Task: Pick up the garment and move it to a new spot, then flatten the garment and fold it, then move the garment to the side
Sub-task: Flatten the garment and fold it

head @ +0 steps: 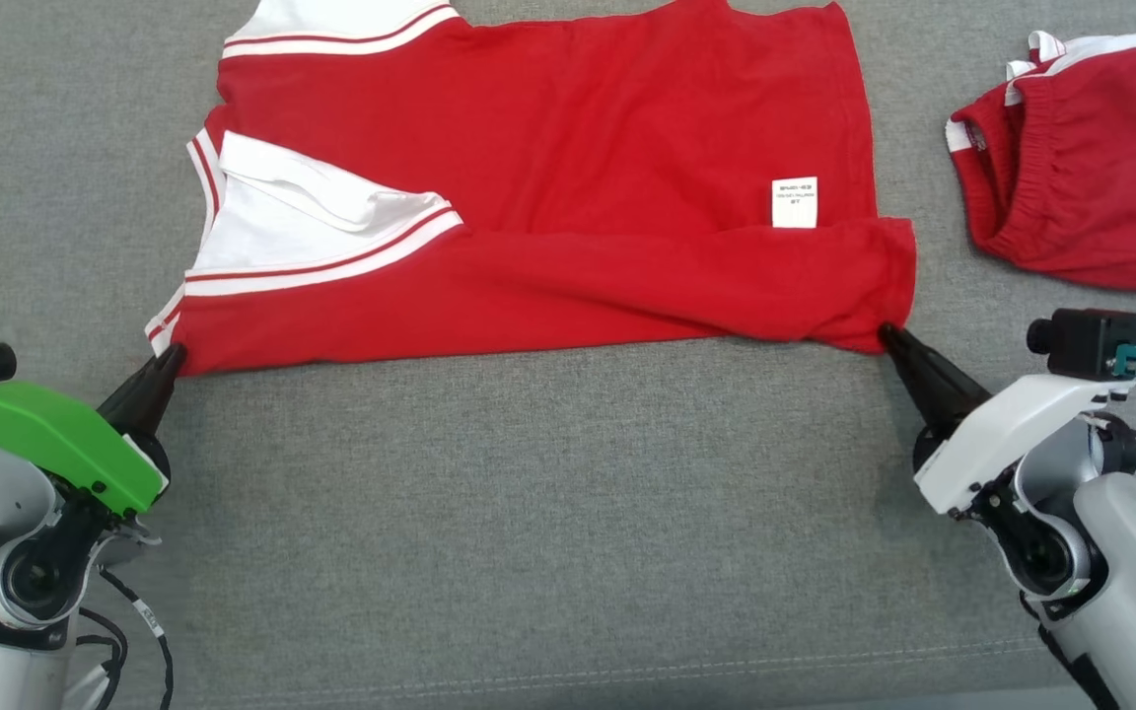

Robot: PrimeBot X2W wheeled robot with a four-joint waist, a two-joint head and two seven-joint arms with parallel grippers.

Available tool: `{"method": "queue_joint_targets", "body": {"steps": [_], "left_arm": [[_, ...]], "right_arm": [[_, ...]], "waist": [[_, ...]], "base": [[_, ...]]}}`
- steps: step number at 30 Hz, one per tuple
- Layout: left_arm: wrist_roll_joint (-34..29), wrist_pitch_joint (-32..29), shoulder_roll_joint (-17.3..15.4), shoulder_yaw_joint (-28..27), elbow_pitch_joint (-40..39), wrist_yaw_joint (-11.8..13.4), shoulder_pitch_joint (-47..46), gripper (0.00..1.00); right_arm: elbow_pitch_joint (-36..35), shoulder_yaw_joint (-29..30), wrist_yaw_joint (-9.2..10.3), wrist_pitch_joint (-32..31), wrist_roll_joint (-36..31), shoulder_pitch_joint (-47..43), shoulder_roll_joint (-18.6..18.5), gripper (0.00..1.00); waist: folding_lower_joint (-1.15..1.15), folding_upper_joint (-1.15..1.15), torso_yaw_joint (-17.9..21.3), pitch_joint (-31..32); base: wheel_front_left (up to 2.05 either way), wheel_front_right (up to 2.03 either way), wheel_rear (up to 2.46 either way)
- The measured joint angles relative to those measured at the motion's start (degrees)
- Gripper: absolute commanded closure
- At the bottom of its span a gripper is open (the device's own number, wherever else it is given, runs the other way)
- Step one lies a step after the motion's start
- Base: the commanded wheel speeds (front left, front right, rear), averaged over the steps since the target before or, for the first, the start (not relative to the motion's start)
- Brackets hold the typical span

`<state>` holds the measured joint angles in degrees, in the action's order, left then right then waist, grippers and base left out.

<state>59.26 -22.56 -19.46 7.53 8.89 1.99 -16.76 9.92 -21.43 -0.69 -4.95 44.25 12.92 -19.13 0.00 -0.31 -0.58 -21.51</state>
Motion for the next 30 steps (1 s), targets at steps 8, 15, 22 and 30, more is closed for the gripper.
{"method": "queue_joint_targets", "body": {"steps": [8,15,22,30], "left_arm": [[0.64,-0.09,-0.94,-0.73,-0.66,-0.53,0.45,1.00],[2.18,-0.09,-0.51,-1.32,-3.52,-1.00,3.28,1.00],[3.77,0.03,0.78,-1.32,-6.42,-1.47,7.05,1.00],[4.10,1.02,2.34,-1.27,-8.24,-1.47,11.88,1.00]], "right_arm": [[0.40,1.59,-2.01,-4.71,4.04,1.68,-3.38,1.00],[0.14,4.03,-2.32,-6.43,6.79,1.59,-5.19,1.00],[-1.34,4.75,-2.83,-8.32,9.35,-1.44,-6.36,1.00],[-3.93,4.82,-2.86,-10.12,11.36,-6.41,-7.53,1.00]], "waist": [[0.00,0.00,-0.18,0.32],[0.00,0.00,-1.22,0.64],[0.00,0.00,-2.57,1.11],[0.00,0.00,-3.81,2.10]], "base": [[0.00,0.00,0.00],[0.00,0.00,0.00],[0.00,0.00,0.00],[0.00,0.00,0.00]]}}
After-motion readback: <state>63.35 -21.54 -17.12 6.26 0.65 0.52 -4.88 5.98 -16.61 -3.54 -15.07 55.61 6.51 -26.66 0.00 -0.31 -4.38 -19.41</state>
